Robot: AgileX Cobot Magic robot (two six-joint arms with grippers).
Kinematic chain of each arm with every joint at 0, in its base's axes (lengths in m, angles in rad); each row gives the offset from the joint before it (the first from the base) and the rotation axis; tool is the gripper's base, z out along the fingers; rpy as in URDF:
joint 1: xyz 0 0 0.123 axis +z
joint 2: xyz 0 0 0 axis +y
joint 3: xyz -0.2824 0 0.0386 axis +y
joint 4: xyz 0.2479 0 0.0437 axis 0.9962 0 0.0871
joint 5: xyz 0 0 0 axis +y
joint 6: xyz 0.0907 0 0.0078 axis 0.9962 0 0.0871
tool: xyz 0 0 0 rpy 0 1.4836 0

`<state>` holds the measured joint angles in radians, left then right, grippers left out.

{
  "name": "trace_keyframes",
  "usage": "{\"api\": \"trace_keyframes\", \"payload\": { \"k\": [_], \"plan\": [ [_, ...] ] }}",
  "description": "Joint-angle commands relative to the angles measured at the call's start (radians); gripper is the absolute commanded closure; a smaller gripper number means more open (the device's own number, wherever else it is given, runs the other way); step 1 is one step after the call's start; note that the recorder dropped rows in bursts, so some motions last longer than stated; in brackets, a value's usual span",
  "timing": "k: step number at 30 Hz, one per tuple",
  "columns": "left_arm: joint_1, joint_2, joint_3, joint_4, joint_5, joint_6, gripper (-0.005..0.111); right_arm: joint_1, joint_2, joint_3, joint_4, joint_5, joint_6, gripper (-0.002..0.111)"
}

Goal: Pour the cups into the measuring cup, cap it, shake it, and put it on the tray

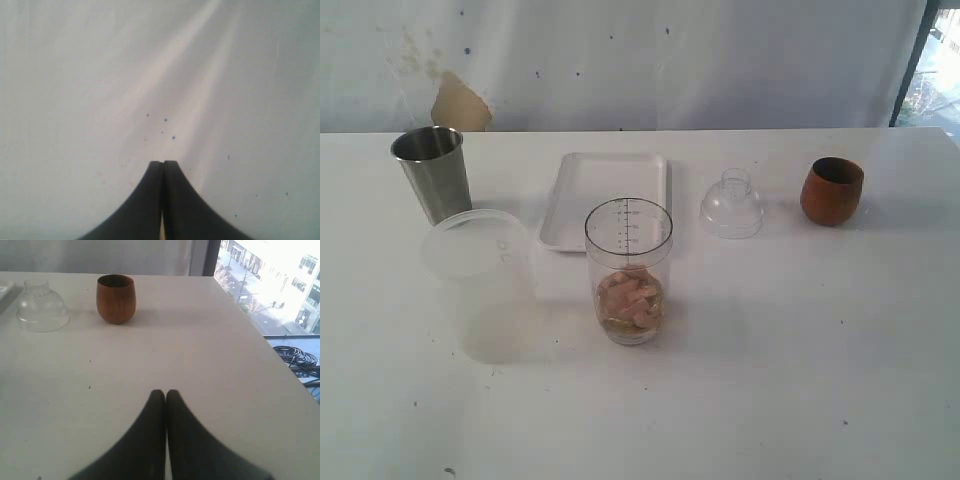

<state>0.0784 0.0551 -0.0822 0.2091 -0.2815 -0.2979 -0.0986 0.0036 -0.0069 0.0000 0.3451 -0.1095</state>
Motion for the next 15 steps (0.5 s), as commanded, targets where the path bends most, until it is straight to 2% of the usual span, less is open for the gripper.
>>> {"api": "trace_keyframes", "payload": {
  "k": [1, 4, 10, 15],
  "plan": [
    [-0.001, -0.055, 0.067, -0.066, 0.054, 0.041, 0.107, -0.006, -0.004, 0.007, 0.000, -0.004, -0.007, 0.108],
    [-0.001, -0.055, 0.082, -0.093, 0.054, 0.057, 0.107, -0.006, -0.004, 0.007, 0.000, -0.004, -0.007, 0.108],
    [-0.001, -0.055, 0.082, -0.102, 0.272, 0.150, 0.107, -0.006, -0.004, 0.007, 0.000, -0.004, -0.007, 0.108],
    [-0.001, -0.055, 0.082, -0.179, 0.483, 0.315, 0.107, -0.006, -0.004, 0.007, 0.000, -0.004, -0.007, 0.108]
  ]
}}
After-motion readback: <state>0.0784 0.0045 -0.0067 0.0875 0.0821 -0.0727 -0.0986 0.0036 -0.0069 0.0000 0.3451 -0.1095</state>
